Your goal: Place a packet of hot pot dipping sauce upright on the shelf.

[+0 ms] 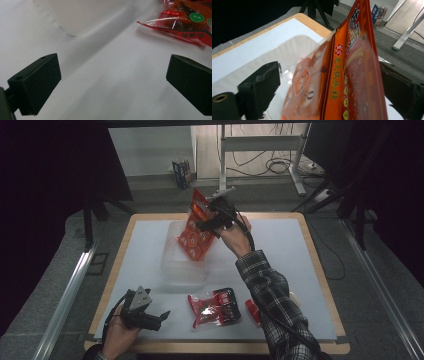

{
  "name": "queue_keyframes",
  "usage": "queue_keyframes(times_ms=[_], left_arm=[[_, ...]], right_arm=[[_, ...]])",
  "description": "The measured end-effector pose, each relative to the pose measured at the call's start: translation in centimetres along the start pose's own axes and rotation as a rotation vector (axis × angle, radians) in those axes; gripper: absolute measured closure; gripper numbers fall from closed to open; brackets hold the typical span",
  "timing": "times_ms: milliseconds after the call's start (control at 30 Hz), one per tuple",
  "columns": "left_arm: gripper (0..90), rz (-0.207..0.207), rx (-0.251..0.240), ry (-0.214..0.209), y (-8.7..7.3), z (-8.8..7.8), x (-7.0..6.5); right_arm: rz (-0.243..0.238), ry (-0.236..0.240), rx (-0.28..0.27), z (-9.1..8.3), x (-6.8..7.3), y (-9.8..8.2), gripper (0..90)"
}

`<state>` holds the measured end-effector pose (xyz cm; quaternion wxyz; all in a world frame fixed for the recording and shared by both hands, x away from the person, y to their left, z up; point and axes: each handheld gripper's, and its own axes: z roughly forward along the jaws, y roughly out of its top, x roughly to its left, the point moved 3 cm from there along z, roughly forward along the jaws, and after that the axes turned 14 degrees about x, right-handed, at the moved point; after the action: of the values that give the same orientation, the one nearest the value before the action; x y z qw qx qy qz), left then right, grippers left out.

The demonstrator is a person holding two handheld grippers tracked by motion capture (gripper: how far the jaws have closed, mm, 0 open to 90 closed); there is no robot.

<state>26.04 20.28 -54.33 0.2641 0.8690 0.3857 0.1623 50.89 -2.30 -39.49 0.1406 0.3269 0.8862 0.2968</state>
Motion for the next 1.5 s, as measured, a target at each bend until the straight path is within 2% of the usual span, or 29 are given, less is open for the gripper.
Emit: queue_keyframes(times_ms=[67,300,567,767,1067,1233,1300,1500], left_arm=[[0.0,-0.001,-0.002,0.000,0.0,0.0,0.0],[0.0,0.004,0.002,0.001,0.0,0.0,0.0],[0.0,0.011,-0.002,-0.005,0.0,0.0,-0.1],[0.0,0.012,-0.014,-0.034,0.1,0.0,-0.1],[0.0,-0.016,-0.029,-0.078,0.1,0.0,0.0],[0.0,-0.002,-0.030,-0.059,0.1,0.0,0.0],[0.0,0.011,-0.054,-0.049,0.2,-0.2,-0.2],[0.0,0.035,-0.053,-0.040,0.3,-0.1,-0.5]], right_arm=[[-0.013,-0.011,0.009,-0.2,0.0,-0.1,4.5],[-0.033,-0.005,0.008,-1.1,0.4,-0.3,1.1],[-0.073,-0.006,-0.001,-3.0,1.1,-1.3,0.0],[-0.078,0.001,0.010,-3.5,1.1,-2.4,0.0],[-0.076,0.001,0.015,-3.8,0.6,-4.5,0.0],[-0.067,0.009,0.017,-3.8,0.6,-5.6,0.0],[-0.054,0.031,0.015,-3.8,0.7,-6.5,0.0],[-0.050,0.046,0.011,-3.8,1.0,-8.2,0.0]])
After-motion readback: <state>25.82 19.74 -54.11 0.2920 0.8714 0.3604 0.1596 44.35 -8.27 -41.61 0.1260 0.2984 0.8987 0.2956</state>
